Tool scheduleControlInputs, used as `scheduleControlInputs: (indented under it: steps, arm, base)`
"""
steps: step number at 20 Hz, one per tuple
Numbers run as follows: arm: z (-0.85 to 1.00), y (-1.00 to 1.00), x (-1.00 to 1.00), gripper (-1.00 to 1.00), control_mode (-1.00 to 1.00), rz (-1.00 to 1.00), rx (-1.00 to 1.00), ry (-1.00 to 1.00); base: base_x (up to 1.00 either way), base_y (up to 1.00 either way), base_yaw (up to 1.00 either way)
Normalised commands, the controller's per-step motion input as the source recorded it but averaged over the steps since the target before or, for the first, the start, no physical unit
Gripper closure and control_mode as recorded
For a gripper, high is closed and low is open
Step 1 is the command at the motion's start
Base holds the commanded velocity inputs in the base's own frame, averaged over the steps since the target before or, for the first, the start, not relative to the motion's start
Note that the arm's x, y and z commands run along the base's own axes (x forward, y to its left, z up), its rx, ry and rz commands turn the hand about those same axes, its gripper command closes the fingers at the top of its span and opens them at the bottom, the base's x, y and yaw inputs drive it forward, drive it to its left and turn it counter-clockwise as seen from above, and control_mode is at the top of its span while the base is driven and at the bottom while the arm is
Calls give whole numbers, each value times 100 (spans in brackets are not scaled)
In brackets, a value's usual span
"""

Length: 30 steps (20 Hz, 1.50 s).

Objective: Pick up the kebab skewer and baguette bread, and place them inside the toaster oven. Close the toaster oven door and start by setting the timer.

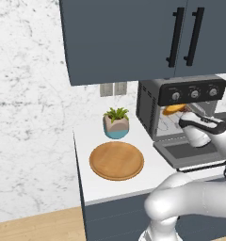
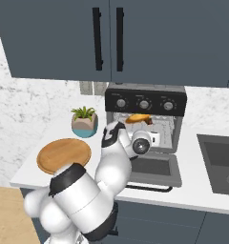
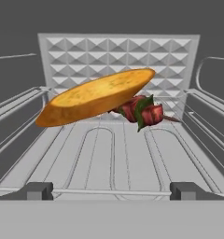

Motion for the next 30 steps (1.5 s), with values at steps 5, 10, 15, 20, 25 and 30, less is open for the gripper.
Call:
scheduleControlInputs:
  steps: [5, 10, 15, 20, 25, 30]
  arm:
    - [0, 0, 24, -100, -100, 0, 0, 0]
    - [0, 0, 22, -100, -100, 0, 0, 0]
    - [0, 0, 17, -100, -100, 0, 0, 0]
    - [0, 0, 15, -100, -100, 0, 0, 0]
    - [0, 0, 6, -100, -100, 0, 0, 1]
    - [0, 0, -5, -100, -100, 0, 0, 8]
  base:
    - [0, 0, 0]
    - [0, 0, 0]
    - [0, 0, 0]
    - [0, 0, 0]
    - [0, 0, 0]
    - [0, 0, 0]
